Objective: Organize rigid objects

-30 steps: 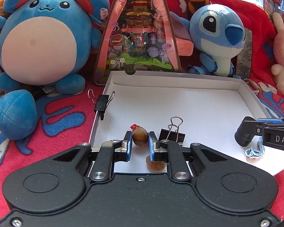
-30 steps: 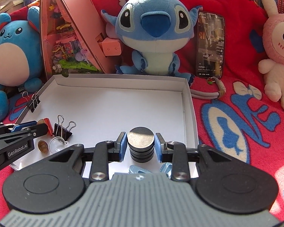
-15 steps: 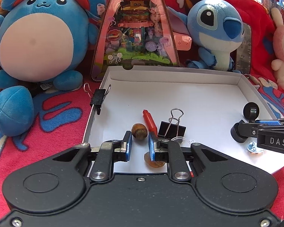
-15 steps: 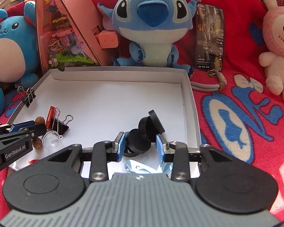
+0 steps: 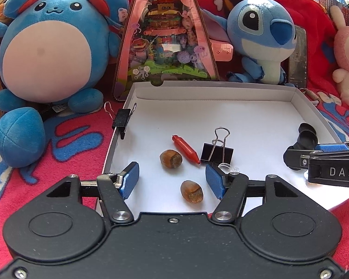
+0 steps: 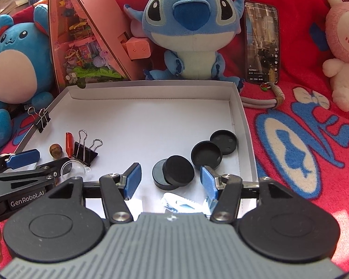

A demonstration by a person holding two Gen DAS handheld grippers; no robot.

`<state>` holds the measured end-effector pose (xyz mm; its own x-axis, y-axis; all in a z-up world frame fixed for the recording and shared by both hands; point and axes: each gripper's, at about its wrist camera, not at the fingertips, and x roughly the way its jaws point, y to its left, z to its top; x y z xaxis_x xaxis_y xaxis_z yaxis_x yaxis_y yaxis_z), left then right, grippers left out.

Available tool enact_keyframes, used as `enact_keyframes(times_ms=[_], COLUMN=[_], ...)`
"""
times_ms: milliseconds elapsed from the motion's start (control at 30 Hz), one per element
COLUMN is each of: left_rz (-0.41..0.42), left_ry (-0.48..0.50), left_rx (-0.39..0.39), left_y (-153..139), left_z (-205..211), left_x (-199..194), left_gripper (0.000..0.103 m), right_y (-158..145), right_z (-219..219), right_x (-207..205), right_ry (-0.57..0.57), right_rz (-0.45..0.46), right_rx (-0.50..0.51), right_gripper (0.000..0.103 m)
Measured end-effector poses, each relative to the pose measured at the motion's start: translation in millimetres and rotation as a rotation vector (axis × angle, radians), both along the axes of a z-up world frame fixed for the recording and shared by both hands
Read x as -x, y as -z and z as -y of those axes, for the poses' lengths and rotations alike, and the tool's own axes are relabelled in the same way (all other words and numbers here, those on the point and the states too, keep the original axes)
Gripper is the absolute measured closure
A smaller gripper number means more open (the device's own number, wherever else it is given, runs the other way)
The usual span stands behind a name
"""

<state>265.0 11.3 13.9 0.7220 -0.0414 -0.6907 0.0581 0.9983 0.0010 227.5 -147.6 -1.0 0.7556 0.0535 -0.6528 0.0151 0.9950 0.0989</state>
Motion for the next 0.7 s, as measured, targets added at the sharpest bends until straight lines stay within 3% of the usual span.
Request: enact_keyframes(times_ms=[167, 700], left_rz=[0.014, 0.072], left_ry=[0.004, 0.066], left_rx=[0.003, 0.008], left_y=[-5, -28], left_z=[-2, 1], left_x=[10, 58], left_gripper=[0.025, 0.017], right_y=[-4, -13], right_z=[-1, -3], right_x=[9, 54], right_ry=[-0.009, -0.032], right_rz=[0.028, 0.113], right_rx=[0.011, 0.048], right_gripper=[0.021, 0.010])
